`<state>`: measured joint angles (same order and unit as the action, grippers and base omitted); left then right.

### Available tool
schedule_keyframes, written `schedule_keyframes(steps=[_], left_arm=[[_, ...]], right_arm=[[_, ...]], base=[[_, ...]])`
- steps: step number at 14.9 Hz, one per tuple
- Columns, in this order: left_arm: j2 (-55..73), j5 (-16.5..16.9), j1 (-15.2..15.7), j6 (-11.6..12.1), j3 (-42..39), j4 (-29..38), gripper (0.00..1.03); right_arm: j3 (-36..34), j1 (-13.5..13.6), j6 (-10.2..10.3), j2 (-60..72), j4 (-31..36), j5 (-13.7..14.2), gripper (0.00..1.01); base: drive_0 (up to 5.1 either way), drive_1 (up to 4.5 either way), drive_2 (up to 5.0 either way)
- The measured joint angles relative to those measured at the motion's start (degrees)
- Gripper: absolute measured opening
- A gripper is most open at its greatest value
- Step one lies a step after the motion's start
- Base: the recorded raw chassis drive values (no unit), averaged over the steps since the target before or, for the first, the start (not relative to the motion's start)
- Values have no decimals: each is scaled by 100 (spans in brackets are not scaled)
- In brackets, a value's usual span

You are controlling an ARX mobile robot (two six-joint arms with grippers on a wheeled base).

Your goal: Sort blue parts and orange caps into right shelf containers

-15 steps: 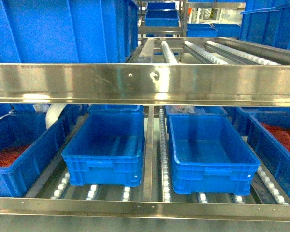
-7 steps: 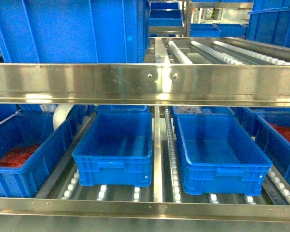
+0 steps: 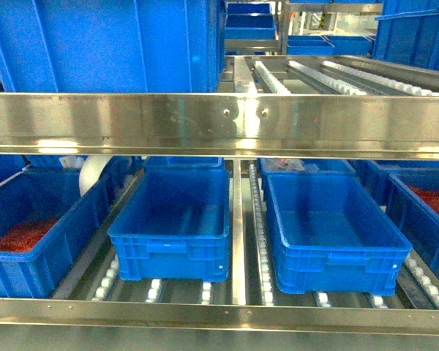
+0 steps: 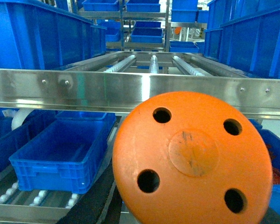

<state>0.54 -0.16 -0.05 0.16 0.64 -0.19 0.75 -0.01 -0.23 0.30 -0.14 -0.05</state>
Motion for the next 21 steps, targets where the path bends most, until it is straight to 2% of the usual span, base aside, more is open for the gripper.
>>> schedule_keyframes(steps=[21], left_arm=[[0,13,0,2,0,-20,43]], right_arm=[[0,0,22,0,-22,2,44]], base=[[0,0,0]])
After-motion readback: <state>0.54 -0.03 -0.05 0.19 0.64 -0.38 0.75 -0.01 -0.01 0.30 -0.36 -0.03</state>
